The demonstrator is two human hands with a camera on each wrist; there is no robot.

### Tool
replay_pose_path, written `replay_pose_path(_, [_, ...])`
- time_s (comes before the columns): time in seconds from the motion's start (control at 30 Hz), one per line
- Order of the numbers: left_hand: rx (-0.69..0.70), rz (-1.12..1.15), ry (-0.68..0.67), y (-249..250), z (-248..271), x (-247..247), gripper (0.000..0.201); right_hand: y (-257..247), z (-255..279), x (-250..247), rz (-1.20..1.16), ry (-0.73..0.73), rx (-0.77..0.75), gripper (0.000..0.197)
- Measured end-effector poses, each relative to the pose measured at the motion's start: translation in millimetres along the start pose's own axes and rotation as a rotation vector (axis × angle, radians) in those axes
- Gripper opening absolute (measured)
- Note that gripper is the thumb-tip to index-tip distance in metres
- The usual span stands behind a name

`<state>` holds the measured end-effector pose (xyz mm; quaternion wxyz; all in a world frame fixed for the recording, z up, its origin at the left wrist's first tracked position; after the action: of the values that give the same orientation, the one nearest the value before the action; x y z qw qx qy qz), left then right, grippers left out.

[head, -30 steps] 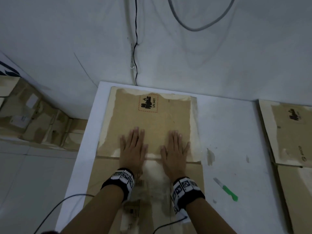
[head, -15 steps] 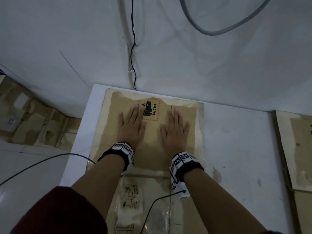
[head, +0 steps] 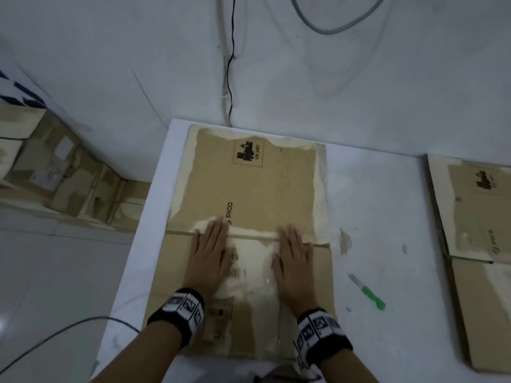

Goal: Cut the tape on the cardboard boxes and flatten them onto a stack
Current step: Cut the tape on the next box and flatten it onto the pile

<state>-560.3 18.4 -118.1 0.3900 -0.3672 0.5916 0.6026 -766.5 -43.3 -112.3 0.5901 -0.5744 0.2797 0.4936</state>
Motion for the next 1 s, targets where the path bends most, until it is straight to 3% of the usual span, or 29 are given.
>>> replay_pose_path(0.2, [-0.037,-0.061,0.020,16.1,81.7,9.0,0.060,10.7,70.3,17.4,0.073,0.085,0.082,0.061])
replay_pose_path(0.43, [-0.047,-0.104,-0.049,7.8,84.7,14.8,0.063,13.8,72.8,14.1,0.041,0.066,0.064,0.057])
replay_pose_path(0.57, [-0.473,-0.062,0.114,-9.1,116.6,7.6,0.071,49.8,97.1,8.4,0.086,0.211,0.325,0.058])
replay_pose_path(0.8, [-0.537,0.109,0.141,-8.0,121.2,-6.1,0.074,59.0,107.9,10.0,0.039,0.217,0.403,0.065])
replay_pose_path(0.9, [-0.626,0.271,0.312,-14.8,118.8,-33.3,0.087,62.8,102.0,0.9,-0.224,0.241,0.479,0.058])
replay_pose_path(1.0, [-0.774,0.564,0.306,-31.0,116.3,-51.7,0.095,74.6,94.7,-15.8,-0.417,0.278,0.676,0.052])
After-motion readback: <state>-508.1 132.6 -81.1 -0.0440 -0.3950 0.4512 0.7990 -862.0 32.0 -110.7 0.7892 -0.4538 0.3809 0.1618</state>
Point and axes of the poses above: each hand's wrist, its own z-axis away from the middle knuckle, its own x-axis out of the palm, y = z × x, the point moved 4 cm from there along -z, towards the middle knuckle, and after that the axes turned 12 degrees about x, right-handed, at the moved point
